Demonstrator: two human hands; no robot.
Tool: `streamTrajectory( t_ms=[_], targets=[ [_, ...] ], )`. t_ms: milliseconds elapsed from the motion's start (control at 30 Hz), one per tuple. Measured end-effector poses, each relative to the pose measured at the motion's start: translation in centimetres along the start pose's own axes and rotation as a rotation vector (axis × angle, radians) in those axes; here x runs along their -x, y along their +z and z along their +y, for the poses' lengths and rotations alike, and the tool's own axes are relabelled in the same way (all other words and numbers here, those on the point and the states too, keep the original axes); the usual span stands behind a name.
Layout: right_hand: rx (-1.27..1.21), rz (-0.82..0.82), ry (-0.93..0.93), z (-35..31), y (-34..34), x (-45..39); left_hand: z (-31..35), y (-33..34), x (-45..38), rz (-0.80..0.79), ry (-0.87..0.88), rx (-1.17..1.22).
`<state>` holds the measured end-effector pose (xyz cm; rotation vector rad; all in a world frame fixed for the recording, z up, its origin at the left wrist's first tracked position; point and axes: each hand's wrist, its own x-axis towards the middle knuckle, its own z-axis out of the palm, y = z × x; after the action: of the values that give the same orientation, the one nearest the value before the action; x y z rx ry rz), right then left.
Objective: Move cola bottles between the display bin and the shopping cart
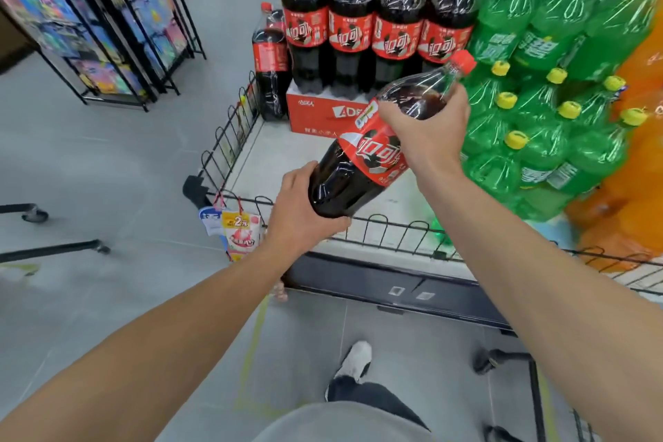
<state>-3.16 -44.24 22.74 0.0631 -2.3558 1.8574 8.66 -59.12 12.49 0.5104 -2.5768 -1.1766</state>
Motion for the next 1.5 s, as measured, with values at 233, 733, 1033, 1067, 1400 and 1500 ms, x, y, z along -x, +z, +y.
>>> streamTrajectory(
  t_ms=[233, 733, 1033, 1067, 1400, 1500],
  targets=[
    [0.076, 0.061, -0.085, 0.9, 1.7, -8.4, 0.4, 3.9, -8.9, -0.102, -0.005, 0.143],
    [0.242, 0.050, -0.029, 9.9, 7.4, -18.5, -5.5, 12.5, -23.5, -0.485, -0.144, 0.174],
    [0.325, 0.156, 0.018, 14.1, 9.4, -20.2, -8.6, 16.6, -28.0, -0.595, -0.116, 0.195],
    [0.335, 0.154, 0.017, 14.2, 9.4, -20.2, -8.7, 17.1, -28.1, -0.594, -0.117, 0.215],
    [0.384, 0.050, 0.002, 15.5, 9.0, -19.6, -10.0, 20.3, -27.0, -0.619, -0.155, 0.371],
    [0.386, 0.000, -0.022, 15.2, 9.0, -18.8, -9.2, 18.1, -27.0, -0.658, -0.146, 0.357]
  ],
)
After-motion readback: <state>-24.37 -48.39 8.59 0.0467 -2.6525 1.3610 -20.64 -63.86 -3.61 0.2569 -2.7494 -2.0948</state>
